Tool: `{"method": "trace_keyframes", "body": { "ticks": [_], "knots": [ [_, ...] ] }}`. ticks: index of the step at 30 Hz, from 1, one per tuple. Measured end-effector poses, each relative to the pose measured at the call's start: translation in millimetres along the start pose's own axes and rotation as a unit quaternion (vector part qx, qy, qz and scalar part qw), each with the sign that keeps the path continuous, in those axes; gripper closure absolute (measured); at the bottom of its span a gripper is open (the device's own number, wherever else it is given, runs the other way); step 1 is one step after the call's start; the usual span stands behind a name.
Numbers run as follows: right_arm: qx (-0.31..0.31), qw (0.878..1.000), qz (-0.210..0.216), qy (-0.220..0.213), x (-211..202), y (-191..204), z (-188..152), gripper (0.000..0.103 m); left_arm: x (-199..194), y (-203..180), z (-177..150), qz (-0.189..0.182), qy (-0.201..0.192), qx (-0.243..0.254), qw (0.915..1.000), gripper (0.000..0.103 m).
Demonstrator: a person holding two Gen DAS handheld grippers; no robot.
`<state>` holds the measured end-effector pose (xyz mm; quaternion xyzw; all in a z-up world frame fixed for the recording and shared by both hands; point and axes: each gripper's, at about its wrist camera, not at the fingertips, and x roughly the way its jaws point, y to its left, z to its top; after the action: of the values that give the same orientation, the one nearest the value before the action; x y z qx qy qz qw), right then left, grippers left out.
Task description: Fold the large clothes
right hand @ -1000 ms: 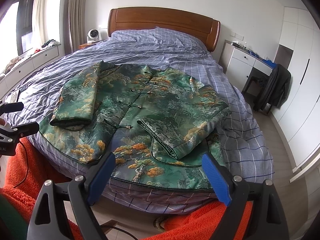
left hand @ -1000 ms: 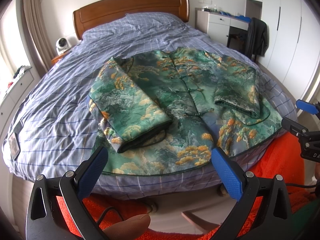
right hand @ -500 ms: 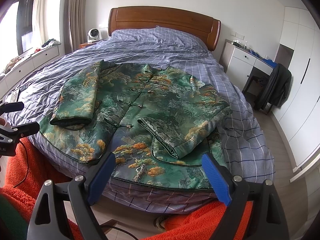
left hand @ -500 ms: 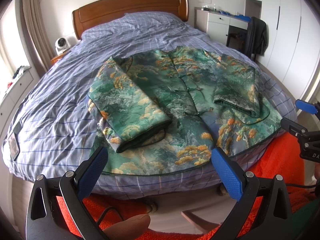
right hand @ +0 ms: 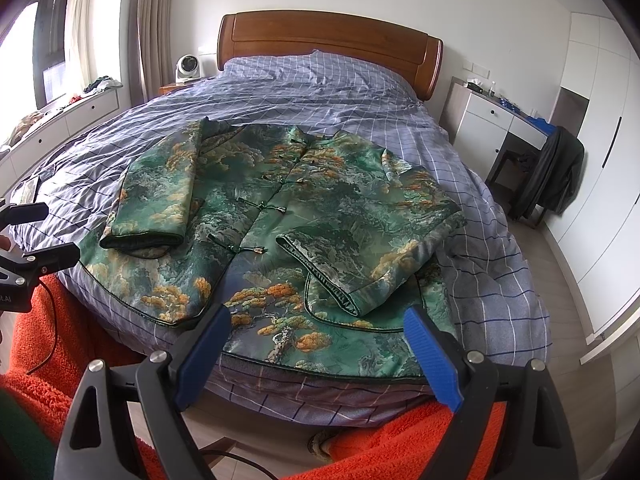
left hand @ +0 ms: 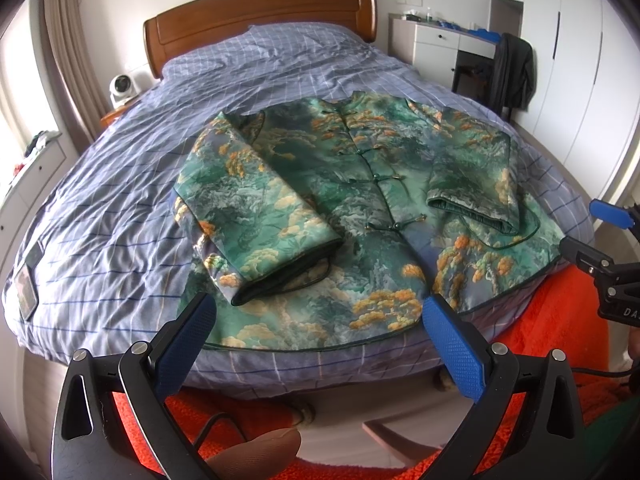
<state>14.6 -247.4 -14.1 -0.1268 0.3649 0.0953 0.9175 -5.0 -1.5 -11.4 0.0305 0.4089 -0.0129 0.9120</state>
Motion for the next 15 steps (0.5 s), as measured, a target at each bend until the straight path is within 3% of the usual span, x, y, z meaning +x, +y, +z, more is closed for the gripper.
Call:
{"method": "trace_keyframes", "body": {
  "ticks": [15],
  "knots": [
    [0.000, 1.000, 0.000, 0.001, 0.7, 0.7, 0.0, 0.013, 0.3, 0.5, 0.6, 0.000, 0.001, 0.000, 1.0000, 0.000]
  ]
}}
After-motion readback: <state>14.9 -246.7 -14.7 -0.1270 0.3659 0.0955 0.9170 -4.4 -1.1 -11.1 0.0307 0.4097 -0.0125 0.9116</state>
